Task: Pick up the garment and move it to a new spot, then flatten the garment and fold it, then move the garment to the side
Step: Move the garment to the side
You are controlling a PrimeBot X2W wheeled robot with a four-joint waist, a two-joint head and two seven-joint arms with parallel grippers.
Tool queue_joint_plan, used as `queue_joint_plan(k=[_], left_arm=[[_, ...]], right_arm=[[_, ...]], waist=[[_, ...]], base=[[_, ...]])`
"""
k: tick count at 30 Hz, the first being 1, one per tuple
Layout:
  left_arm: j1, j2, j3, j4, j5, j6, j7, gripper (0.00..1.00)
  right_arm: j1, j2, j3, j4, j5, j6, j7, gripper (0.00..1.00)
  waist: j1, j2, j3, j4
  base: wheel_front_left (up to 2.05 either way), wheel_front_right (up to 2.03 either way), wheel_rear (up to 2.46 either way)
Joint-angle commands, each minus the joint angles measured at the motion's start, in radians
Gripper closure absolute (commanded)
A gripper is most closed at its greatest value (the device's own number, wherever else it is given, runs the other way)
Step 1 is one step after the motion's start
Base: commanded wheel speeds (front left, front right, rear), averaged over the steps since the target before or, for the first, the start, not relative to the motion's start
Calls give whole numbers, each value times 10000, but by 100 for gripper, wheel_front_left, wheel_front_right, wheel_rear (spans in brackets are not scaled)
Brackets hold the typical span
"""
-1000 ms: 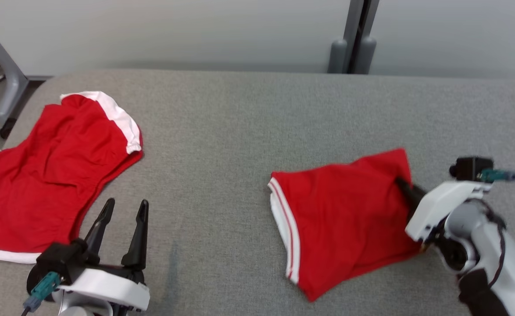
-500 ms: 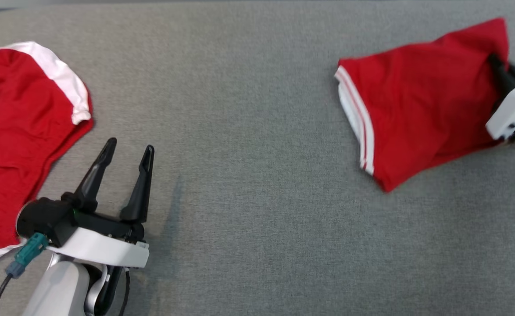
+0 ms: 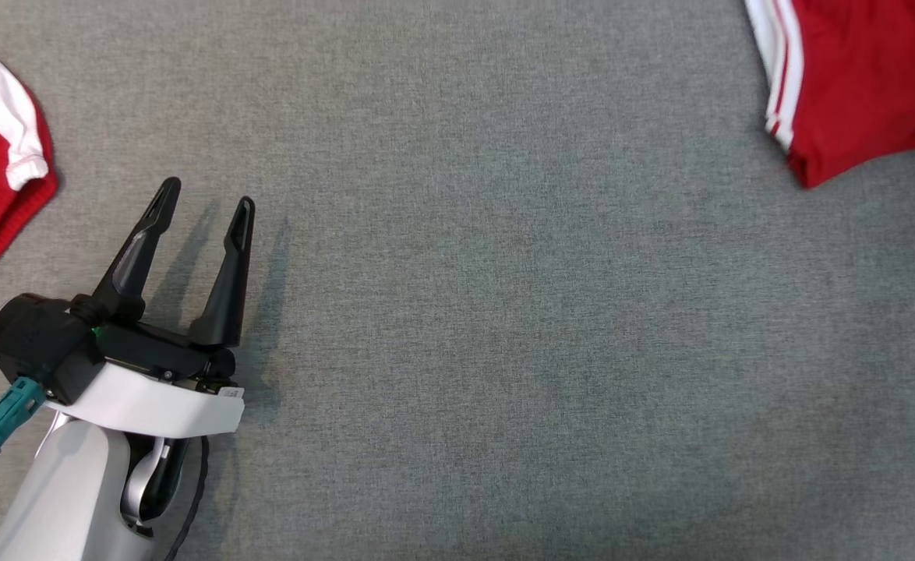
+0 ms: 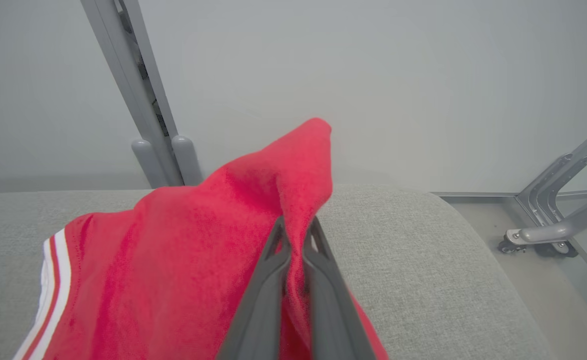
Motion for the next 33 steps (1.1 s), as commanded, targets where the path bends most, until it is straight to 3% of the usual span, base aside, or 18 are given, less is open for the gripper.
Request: queue_joint_plan(k=[1, 8, 15, 16, 17, 18, 27, 33], left_arm=[[-122, 14, 33, -23, 73, -53, -2, 0], [-316, 40, 35, -222, 107, -78, -3, 0], [-447, -49, 81, -371, 135, -78, -3, 0], [-445, -64, 79, -373, 142, -81, -3, 0], [-439, -79, 79, -371, 154, -84, -3, 0], [-434, -84, 77, -358, 167, -85, -3, 0], [-257, -319, 68, -149, 185, -87, -3, 0], [56, -470, -1, 164, 172, -82, -2, 0]], right_arm=[[-105, -85, -54, 33, -139, 0, 7, 100], [-677, -273, -1222, 274, -1701, 0, -35, 100], [-948, 30, -2254, 361, -3180, 0, -66, 100], [-946, 108, -2382, 374, -3358, 0, -55, 89], [-952, 175, -2500, 379, -3499, 0, -65, 61], [-937, 243, -2596, 392, -3633, 0, -96, 0], [-655, 761, -2688, 493, -4404, 0, -520, 0], [-208, 1151, -2082, 486, -4031, 0, -966, 0]], waist=[[0, 0, 126, -8], [0, 0, 460, 167], [0, 0, 588, 367], [0, 0, 594, 387], [0, 0, 595, 407], [0, 0, 587, 424], [0, 0, -65, 362], [0, 0, -893, 211]], base=[[0, 0, 0], [0, 0, 0], [0, 0, 0], [0, 0, 0], [0, 0, 0], [0, 0, 0], [0, 0, 0], [0, 0, 0]])
